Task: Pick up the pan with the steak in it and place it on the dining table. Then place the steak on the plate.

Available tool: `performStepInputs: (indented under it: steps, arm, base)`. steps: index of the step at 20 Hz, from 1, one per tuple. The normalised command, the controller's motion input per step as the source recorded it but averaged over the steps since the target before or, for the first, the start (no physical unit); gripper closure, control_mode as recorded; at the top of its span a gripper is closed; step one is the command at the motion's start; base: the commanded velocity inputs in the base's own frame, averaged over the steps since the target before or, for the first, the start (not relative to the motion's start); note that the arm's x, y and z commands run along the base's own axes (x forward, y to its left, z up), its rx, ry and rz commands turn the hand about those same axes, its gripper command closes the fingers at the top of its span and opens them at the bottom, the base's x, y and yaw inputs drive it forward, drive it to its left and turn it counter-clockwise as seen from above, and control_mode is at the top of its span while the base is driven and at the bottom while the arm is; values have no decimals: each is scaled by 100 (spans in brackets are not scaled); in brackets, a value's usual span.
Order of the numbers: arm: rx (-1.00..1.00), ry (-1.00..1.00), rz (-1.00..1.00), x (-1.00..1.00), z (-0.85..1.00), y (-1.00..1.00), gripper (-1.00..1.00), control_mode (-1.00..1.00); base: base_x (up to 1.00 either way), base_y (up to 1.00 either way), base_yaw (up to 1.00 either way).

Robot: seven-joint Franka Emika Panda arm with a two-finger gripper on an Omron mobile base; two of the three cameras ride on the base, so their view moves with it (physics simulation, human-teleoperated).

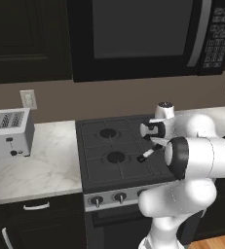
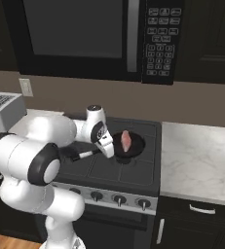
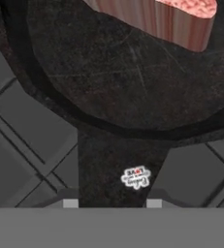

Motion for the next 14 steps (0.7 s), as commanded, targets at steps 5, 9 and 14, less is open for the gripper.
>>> performStepInputs:
  steps: [5, 9, 14]
  arm:
    - [-7, -2, 0, -9, 100, 47, 100, -100]
    - [-9, 2, 6, -30, 100, 54, 100, -100]
    - [-8, 8, 12, -42, 100, 47, 100, -100]
  base:
    - [0, 0, 0]
    - [0, 0, 0]
    - [0, 0, 0]
